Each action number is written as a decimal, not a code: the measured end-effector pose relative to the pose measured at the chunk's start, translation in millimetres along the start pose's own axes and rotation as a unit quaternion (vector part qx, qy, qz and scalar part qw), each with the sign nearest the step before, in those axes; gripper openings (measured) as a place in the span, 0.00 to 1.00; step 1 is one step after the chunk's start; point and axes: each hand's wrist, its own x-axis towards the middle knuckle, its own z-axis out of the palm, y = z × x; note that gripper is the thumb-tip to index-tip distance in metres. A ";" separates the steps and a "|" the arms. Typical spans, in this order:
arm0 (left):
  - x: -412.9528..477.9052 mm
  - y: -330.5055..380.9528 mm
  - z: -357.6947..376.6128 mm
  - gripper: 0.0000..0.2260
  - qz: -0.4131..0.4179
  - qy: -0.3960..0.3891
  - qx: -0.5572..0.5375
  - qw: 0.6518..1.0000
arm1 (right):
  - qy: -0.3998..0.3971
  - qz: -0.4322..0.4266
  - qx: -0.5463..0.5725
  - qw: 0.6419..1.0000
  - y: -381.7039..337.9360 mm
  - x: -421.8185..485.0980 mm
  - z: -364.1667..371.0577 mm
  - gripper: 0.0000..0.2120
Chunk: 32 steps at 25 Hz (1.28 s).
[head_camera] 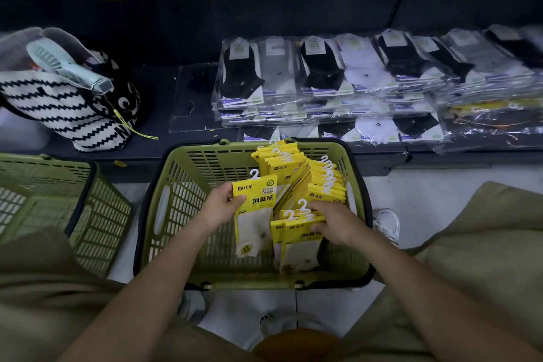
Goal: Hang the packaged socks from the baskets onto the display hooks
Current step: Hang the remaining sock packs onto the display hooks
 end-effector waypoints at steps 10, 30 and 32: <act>-10.7 -21.8 19.8 0.24 0.010 -0.227 0.148 0.963 | 0.054 -0.002 0.149 0.987 -38.4 1.1 27.4 0.34; -25.8 -55.2 38.5 0.27 -0.100 -0.114 -0.090 0.984 | -0.029 0.044 0.293 0.955 -47.3 19.2 68.6 0.30; -30.1 -53.8 45.6 0.28 -0.095 -0.103 -0.075 0.987 | -0.023 0.038 0.300 0.953 -48.8 20.4 72.0 0.29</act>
